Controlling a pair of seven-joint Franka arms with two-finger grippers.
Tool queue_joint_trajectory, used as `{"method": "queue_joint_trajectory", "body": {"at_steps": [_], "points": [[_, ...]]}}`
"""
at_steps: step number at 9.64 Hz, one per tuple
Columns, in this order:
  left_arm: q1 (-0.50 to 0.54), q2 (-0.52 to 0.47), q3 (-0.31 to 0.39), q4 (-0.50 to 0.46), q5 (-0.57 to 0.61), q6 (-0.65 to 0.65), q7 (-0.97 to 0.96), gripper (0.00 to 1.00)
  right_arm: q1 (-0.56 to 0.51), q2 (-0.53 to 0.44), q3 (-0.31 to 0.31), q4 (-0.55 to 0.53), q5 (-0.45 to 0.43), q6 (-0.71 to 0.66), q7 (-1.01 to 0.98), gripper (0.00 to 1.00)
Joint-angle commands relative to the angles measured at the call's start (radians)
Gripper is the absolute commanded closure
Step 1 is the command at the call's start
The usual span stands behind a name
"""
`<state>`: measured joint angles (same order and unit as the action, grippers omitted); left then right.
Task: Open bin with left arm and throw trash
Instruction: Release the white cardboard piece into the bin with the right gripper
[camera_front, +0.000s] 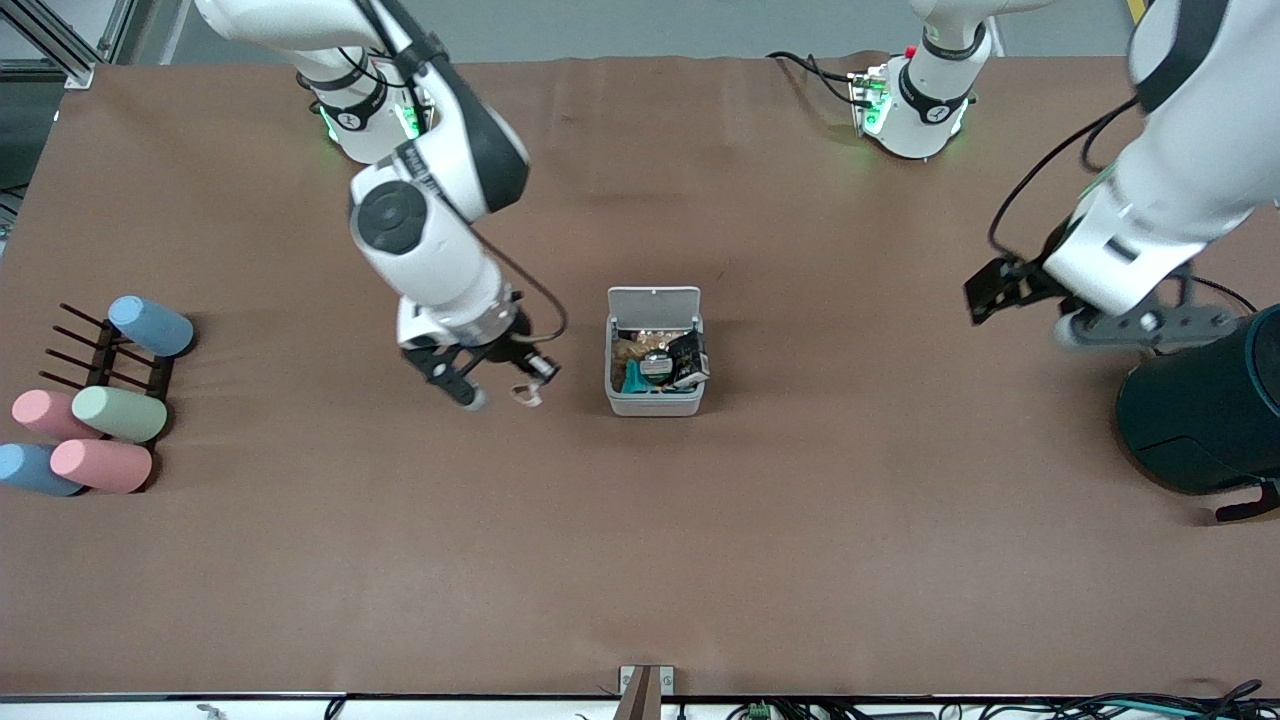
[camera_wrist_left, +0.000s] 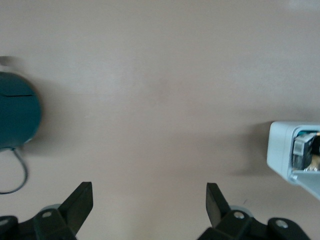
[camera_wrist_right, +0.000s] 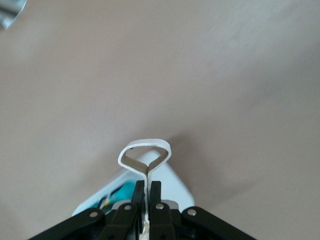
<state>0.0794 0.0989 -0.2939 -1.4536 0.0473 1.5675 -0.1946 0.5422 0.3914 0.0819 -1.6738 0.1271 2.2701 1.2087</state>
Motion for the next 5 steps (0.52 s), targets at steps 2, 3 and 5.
{"method": "queue_joint_trajectory", "body": {"at_steps": [2,3,5], "points": [[-0.087,-0.045,0.208,-0.028,-0.041,-0.017,0.144,0.00,0.080,0.090,-0.010,0.054,0.011,0.077,0.071,0.98],[-0.089,-0.047,0.211,-0.025,-0.041,-0.015,0.146,0.00,0.091,0.116,-0.010,0.072,0.014,0.075,0.069,0.95],[-0.084,-0.152,0.226,-0.129,-0.041,-0.020,0.129,0.00,0.101,0.133,-0.010,0.072,0.016,0.071,0.055,0.01]]}}
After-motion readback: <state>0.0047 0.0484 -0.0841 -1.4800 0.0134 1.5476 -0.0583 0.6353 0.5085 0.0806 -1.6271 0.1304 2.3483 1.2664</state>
